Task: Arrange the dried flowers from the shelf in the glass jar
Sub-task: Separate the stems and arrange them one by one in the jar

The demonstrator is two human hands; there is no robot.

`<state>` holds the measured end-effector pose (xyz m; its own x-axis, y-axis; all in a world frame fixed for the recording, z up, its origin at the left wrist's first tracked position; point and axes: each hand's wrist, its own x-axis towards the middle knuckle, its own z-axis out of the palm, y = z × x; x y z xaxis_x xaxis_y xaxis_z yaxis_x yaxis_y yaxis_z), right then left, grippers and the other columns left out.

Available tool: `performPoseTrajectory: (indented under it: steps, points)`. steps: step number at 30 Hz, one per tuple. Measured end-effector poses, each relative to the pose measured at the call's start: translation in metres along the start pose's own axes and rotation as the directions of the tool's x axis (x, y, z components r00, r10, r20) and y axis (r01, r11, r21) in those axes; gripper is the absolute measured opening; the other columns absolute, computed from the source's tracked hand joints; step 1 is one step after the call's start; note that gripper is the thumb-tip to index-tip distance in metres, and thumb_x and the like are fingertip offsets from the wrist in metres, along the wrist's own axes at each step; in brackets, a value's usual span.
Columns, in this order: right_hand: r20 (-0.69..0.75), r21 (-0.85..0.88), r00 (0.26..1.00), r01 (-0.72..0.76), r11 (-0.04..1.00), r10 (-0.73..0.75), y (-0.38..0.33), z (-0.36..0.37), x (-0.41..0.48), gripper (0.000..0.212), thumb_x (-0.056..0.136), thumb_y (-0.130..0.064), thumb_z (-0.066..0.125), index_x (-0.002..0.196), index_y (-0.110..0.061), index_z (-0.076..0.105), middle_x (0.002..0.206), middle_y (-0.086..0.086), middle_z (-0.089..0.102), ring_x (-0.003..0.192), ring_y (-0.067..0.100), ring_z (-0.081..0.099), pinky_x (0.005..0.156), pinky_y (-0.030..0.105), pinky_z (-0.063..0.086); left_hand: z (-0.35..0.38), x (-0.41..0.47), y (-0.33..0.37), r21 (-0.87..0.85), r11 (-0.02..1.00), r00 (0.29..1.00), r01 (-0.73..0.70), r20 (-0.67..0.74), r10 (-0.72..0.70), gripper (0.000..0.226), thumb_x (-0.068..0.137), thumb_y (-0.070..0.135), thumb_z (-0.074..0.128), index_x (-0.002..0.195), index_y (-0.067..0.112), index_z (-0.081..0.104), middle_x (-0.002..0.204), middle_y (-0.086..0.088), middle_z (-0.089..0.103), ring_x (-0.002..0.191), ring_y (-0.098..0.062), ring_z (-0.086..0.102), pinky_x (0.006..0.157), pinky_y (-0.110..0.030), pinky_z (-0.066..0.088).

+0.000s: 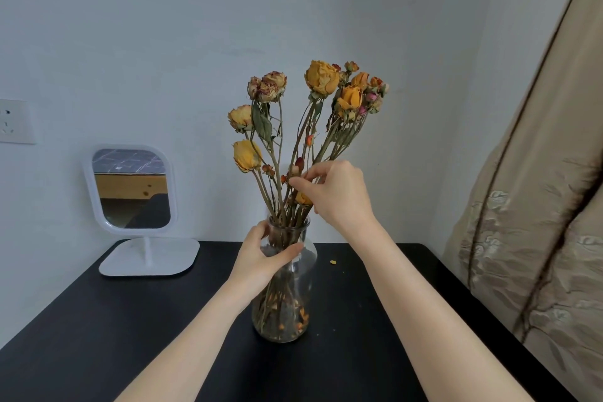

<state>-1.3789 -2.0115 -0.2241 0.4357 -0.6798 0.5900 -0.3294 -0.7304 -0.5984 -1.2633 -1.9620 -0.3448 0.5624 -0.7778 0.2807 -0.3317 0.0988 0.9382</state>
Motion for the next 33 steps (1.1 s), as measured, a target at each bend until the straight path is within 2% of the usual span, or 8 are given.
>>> performPoseTrajectory:
  steps: [5,9,15,18,23,26,29,33]
  points:
    - [-0.001,0.016,1.000,-0.007,1.000,0.007,0.003,0.002,-0.003,0.016,0.082,-0.040,0.066,0.080,-0.023,0.067,0.062,-0.010,0.056,0.049,0.008,0.054,0.051,0.022,0.047,0.000,0.000,-0.001,0.004,1.000,1.000,-0.009,0.004,0.009,0.054,0.069,0.047,0.074,0.112,0.040,0.042,0.114,0.017,0.051,0.108,-0.008,0.049,0.091,-0.027,0.040]
    - [-0.065,0.081,0.998,0.001,0.997,0.005,0.003,0.001,-0.003,0.015,0.083,-0.036,0.066,0.075,-0.025,0.061,0.053,-0.010,0.053,0.047,0.008,0.054,0.049,0.018,0.044,0.000,0.000,0.000,0.011,1.000,1.000,-0.005,0.000,0.005,0.055,0.070,0.045,0.074,0.114,0.038,0.043,0.119,0.014,0.052,0.112,-0.011,0.050,0.096,-0.031,0.041]
    - [-0.015,0.016,1.000,0.009,1.000,-0.008,0.005,0.006,-0.005,0.016,0.084,-0.033,0.065,0.074,-0.022,0.060,0.055,-0.008,0.053,0.050,0.010,0.056,0.053,0.021,0.048,0.000,-0.001,0.002,0.013,1.000,1.000,0.011,0.001,-0.011,0.059,0.072,0.042,0.074,0.122,0.028,0.047,0.125,0.006,0.054,0.117,-0.017,0.052,0.101,-0.037,0.044]
    - [-0.029,0.032,0.999,0.022,0.999,-0.021,0.006,0.007,-0.009,0.015,0.084,-0.035,0.064,0.088,-0.020,0.067,0.056,-0.006,0.055,0.054,0.015,0.061,0.057,0.027,0.053,0.000,-0.001,0.002,0.017,1.000,1.000,0.015,-0.002,-0.015,0.064,0.071,0.044,0.073,0.127,0.027,0.045,0.128,0.006,0.053,0.118,-0.017,0.051,0.102,-0.039,0.043]
    - [-0.113,0.122,0.990,0.093,0.988,-0.079,0.014,0.005,-0.028,0.025,0.084,-0.036,0.063,0.107,-0.026,0.059,0.055,-0.010,0.055,0.051,0.004,0.057,0.048,0.004,0.042,0.000,-0.001,0.001,0.010,1.000,1.000,0.024,0.003,-0.024,0.066,0.071,0.045,0.073,0.128,0.028,0.044,0.129,0.005,0.052,0.118,-0.018,0.051,0.100,-0.038,0.043]
    - [-0.132,0.140,0.989,0.078,0.987,-0.059,0.029,0.005,-0.048,0.025,0.085,-0.037,0.062,0.105,-0.032,0.048,0.057,-0.010,0.056,0.055,0.002,0.059,0.050,0.003,0.043,0.000,0.000,0.000,-0.012,1.000,1.000,0.016,0.016,-0.015,0.060,0.070,0.045,0.073,0.122,0.032,0.046,0.127,0.007,0.054,0.118,-0.017,0.052,0.099,-0.036,0.043]
    - [-0.119,0.110,0.993,0.013,0.994,0.000,0.050,0.008,-0.067,0.026,0.085,-0.034,0.061,0.108,-0.028,0.050,0.058,-0.009,0.055,0.060,-0.002,0.058,0.053,0.004,0.043,0.000,-0.002,-0.002,-0.032,0.999,1.000,-0.005,0.024,0.006,0.052,0.068,0.047,0.074,0.111,0.042,0.045,0.126,0.009,0.054,0.121,-0.015,0.048,0.100,-0.036,0.040]
    - [-0.014,0.055,0.996,-0.085,0.995,0.086,0.080,0.017,-0.090,0.034,0.083,-0.032,0.065,0.114,-0.022,0.052,0.074,-0.012,0.057,0.067,-0.003,0.057,0.056,0.005,0.043,-0.006,-0.018,-0.013,-0.050,0.998,1.000,0.022,0.020,-0.021,0.087,0.055,0.056,0.075,0.131,0.043,0.035,0.144,0.010,0.034,0.134,-0.013,0.029,0.108,-0.042,0.031]
